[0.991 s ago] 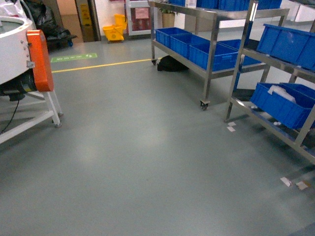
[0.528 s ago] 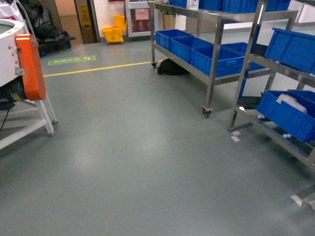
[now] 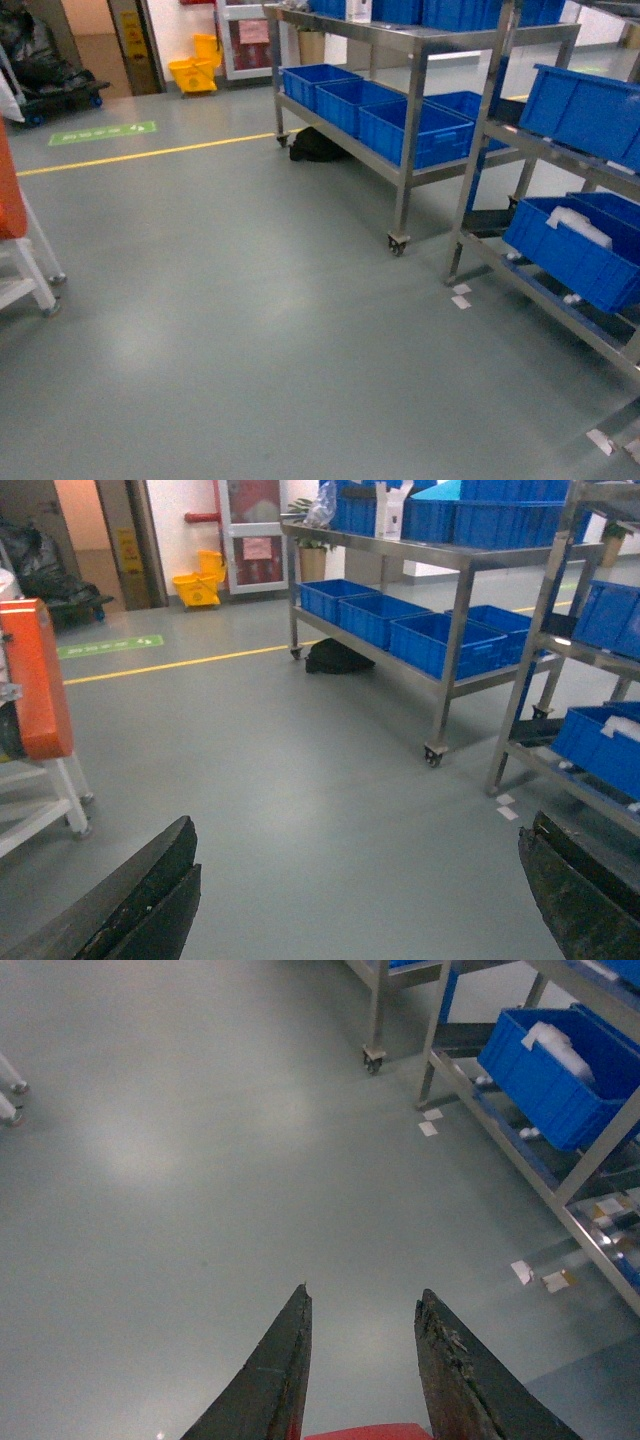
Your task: Pick red block from blue box to shelf
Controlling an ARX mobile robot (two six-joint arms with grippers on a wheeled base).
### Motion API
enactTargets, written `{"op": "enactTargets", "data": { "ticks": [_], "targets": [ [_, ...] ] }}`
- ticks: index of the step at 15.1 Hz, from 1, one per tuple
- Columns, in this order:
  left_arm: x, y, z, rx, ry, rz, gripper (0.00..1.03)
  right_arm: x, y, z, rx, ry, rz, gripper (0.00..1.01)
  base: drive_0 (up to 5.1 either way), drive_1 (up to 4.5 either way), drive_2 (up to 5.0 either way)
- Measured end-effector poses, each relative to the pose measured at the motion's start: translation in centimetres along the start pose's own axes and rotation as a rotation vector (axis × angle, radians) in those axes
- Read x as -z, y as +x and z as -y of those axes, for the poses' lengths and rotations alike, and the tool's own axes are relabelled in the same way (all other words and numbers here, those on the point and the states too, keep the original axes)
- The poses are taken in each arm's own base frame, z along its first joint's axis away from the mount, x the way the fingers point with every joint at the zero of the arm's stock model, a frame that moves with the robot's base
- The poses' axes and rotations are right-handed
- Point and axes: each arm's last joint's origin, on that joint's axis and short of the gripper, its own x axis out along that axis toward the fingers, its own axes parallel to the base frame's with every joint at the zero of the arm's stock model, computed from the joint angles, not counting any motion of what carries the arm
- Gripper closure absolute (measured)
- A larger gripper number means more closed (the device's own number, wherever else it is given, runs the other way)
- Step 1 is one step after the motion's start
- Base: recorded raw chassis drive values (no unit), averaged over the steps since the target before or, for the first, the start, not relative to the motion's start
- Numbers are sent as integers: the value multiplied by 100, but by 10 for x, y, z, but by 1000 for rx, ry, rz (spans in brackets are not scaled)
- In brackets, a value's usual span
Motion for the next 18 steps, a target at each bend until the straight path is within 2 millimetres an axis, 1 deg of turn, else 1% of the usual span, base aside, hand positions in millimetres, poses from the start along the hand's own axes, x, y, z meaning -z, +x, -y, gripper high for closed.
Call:
{"op": "enactTargets", "data": {
  "ticks": [5,18],
  "targets": [
    [0,0,0,1,0,-2,5,0,0,0,1,0,1,75,-145,232,-522],
    [0,0,0,1,0,0,5,0,0,0,1,0,2,75,-147,-147,-147]
  ]
}}
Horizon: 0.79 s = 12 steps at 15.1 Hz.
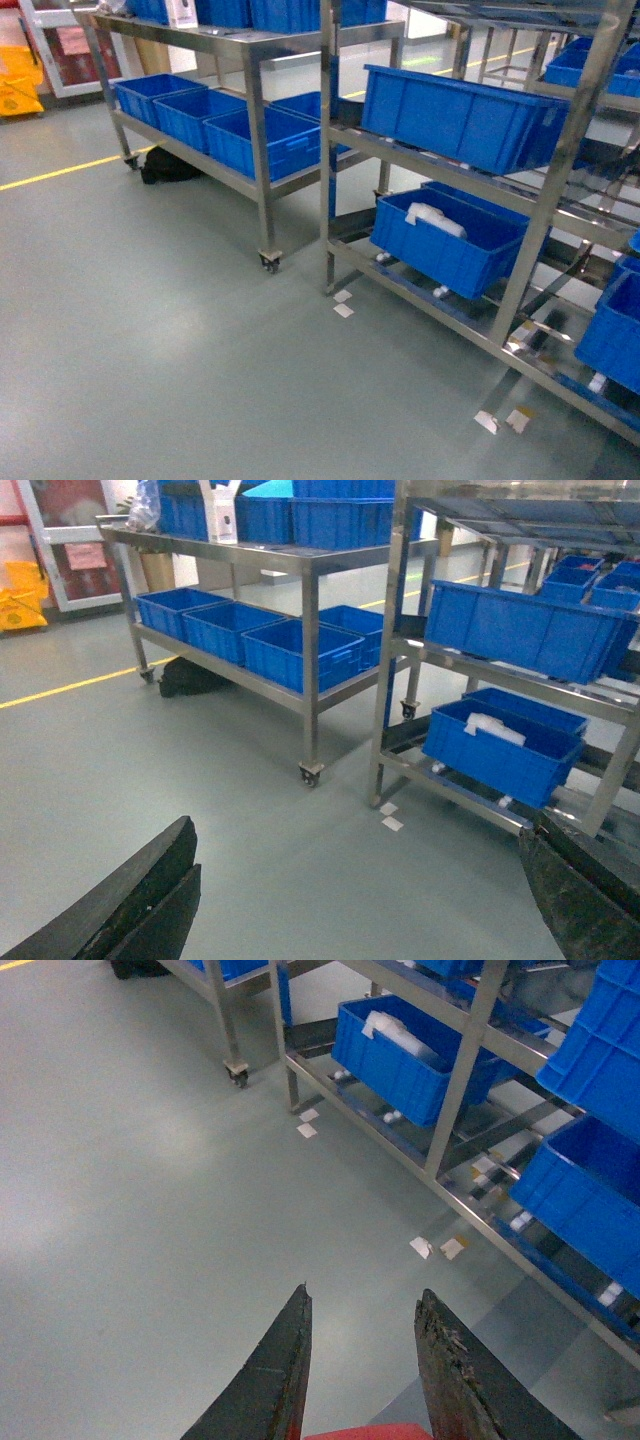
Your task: Pick red block from blue box to shelf
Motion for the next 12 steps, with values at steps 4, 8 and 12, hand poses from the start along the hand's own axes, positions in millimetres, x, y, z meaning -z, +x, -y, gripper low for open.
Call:
{"op": "enactTargets", "data": {
  "ticks": [4,8,12],
  "targets": [
    [0,0,0,0,0,0,5,0,0,0,0,0,0,75,-151,-151,-151],
    [0,0,0,0,0,0,5,0,0,0,0,0,0,75,-147,-147,-147],
    [0,0,0,0,0,0,5,0,0,0,0,0,0,75,-142,-142,-142]
  ]
}}
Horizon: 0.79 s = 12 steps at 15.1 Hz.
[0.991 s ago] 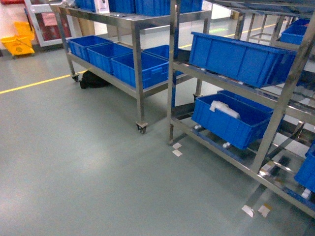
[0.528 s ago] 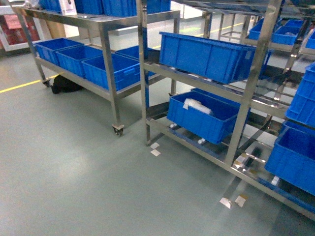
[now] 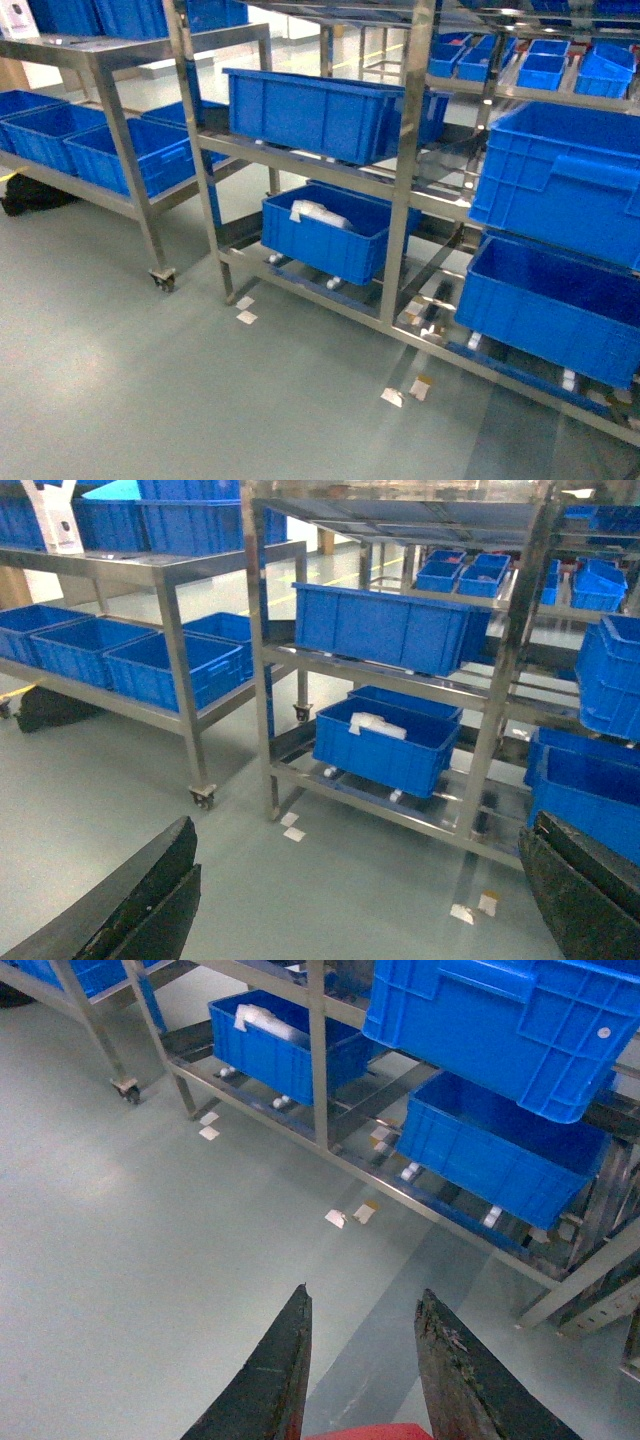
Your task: Pick red block from blue box to shelf
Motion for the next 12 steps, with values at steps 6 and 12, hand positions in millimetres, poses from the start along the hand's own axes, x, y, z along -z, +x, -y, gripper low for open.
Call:
{"op": "enactTargets", "data": {
  "ticks": [6,12],
  "targets": [
    [0,0,0,0,0,0,5,0,0,0,0,0,0,75,-145,-145,-145],
    [0,0,0,0,0,0,5,0,0,0,0,0,0,75,-146,-71,-220]
  ]
}}
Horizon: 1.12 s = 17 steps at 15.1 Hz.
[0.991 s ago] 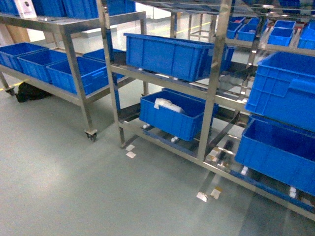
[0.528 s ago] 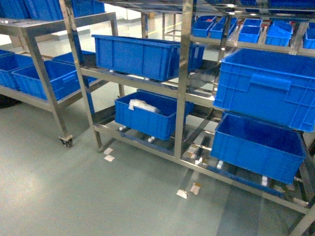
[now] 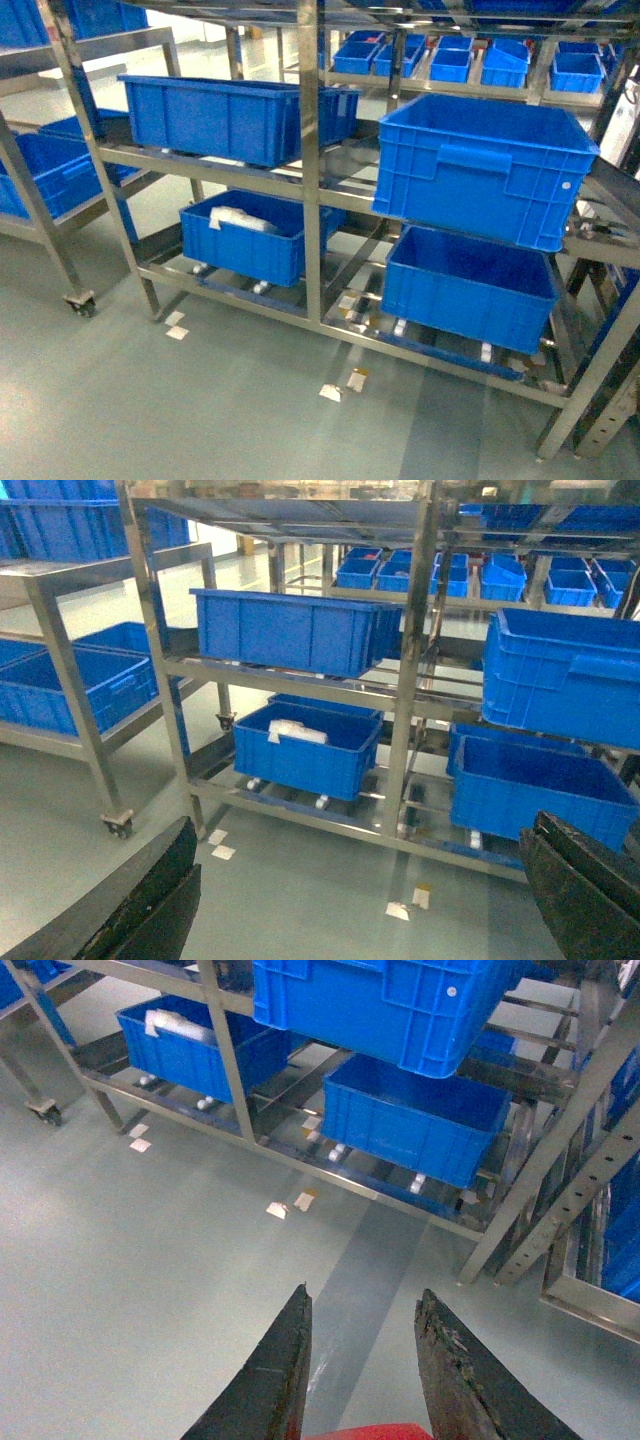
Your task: Pick red block from blue box to shelf
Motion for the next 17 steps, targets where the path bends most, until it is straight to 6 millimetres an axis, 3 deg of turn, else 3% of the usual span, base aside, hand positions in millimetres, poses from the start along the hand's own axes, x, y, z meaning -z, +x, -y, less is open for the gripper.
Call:
{"op": "enactTargets", "data": {
  "ticks": [11,14,17],
  "targets": [
    [0,0,0,2,0,0,5,0,0,0,1,0,0,75,-139,-129,-149],
    [0,0,0,2,0,0,5,0,0,0,1,0,0,75,0,0,0],
    [0,0,0,1,0,1,5,0,0,0,0,0,-2,75,-1,420,-422]
  ]
}}
